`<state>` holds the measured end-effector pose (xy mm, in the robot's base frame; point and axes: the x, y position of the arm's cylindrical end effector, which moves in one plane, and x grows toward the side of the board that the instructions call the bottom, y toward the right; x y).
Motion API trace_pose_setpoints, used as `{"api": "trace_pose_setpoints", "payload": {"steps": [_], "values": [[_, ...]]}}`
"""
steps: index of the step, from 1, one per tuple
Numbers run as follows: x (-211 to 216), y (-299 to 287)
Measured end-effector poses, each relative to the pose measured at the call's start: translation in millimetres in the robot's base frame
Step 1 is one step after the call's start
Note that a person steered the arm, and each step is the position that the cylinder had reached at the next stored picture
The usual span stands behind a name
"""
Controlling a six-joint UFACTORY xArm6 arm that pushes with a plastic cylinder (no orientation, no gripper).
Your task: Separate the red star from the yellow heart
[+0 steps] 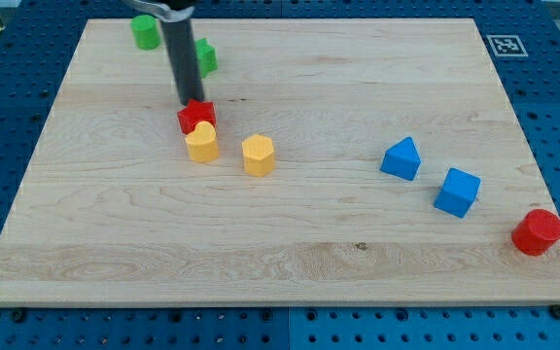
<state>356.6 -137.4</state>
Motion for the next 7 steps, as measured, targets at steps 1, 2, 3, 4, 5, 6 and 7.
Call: {"api": "trace_pose_setpoints", "payload": {"steps": [1, 2, 3, 4, 5, 6, 7], "values": [[0, -45], [11, -52], [29, -30], [49, 1], [67, 21], [67, 21], [66, 21]]}}
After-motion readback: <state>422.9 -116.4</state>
